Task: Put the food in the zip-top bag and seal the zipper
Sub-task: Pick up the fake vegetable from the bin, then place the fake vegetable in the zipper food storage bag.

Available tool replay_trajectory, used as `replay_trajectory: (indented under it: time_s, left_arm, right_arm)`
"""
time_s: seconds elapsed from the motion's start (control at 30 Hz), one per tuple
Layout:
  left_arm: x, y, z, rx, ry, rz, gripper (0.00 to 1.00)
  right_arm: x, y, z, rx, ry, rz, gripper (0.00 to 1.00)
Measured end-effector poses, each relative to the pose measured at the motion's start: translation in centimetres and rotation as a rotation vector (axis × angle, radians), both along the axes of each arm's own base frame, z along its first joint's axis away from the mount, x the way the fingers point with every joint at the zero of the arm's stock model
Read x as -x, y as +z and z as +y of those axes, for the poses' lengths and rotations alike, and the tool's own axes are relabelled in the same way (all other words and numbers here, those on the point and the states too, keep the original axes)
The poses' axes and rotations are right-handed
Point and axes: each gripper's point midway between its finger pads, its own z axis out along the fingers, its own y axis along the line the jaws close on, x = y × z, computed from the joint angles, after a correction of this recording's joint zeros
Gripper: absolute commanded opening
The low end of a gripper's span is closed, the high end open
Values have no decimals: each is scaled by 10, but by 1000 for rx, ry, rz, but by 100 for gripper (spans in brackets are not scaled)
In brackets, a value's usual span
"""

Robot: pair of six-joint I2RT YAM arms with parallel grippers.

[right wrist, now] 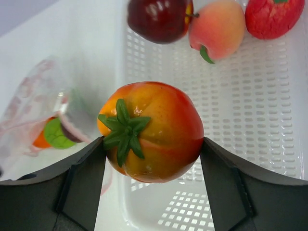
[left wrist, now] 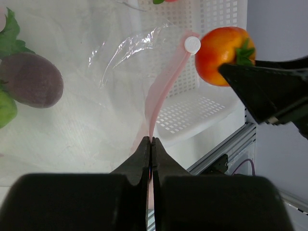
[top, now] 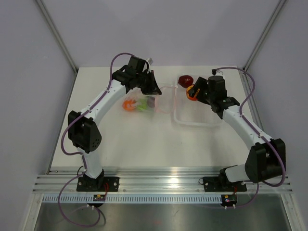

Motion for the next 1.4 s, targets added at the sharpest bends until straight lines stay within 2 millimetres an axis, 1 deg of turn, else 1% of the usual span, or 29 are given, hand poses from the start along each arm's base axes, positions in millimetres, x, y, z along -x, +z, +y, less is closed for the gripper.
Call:
replay_trajectory:
  time_s: [0.1, 0.2, 0.27, 0.4, 0.47, 0.53, 0.6, 0.7, 0.73, 0.83, 1.0, 1.13, 1.27, 1.33, 1.4]
  left_arm:
    - [0, 0, 0, 0, 0, 0, 0]
    - [0, 0, 0, 1, 0, -1, 0]
    - [0, 0, 0, 1, 0, -1, 0]
    - [0, 1, 0, 2, 1, -2, 0]
    - [-1, 4, 0, 4, 1, -6, 0]
    - [-2, 8, -1, 9, 1, -14, 0]
    - [-3, 14, -2, 19, 1, -22, 0]
    - [-3, 18, -4, 36, 0, -22, 0]
    - [-2, 19, -5, 40, 1, -19, 0]
    - [-1, 21, -5, 47, 5, -14, 0]
    - [-2, 22, -4, 50, 12, -14, 0]
    - [-3, 22, -3, 52, 18, -11, 0]
    - [-6, 22, 1, 53, 28, -10, 0]
    - [-8, 22, 3, 53, 34, -10, 0]
    - [-10, 22, 6, 53, 41, -11, 0]
  right_arm:
    - [10, 33, 5, -28, 23, -75, 64]
    - [22, 53, 16, -42, 59, -116, 65]
    - [29, 57, 32, -48, 102, -121, 65]
    - [41, 55, 71, -57, 203, -101, 65]
    - [42, 51, 88, -62, 240, -87, 65]
    - [39, 42, 98, -62, 257, -64, 65]
    - [36, 32, 103, -57, 260, -41, 67]
    - [29, 21, 109, -52, 258, -13, 79]
    - [26, 19, 111, -52, 259, -6, 86]
    - [20, 22, 117, -60, 268, -5, 93]
    - [18, 36, 120, -69, 276, -34, 96]
    - [20, 46, 110, -40, 250, -61, 97]
    - [16, 65, 89, 4, 176, -119, 95]
    - [10, 67, 77, 13, 135, -127, 94]
    - [-1, 63, 57, 18, 79, -118, 94]
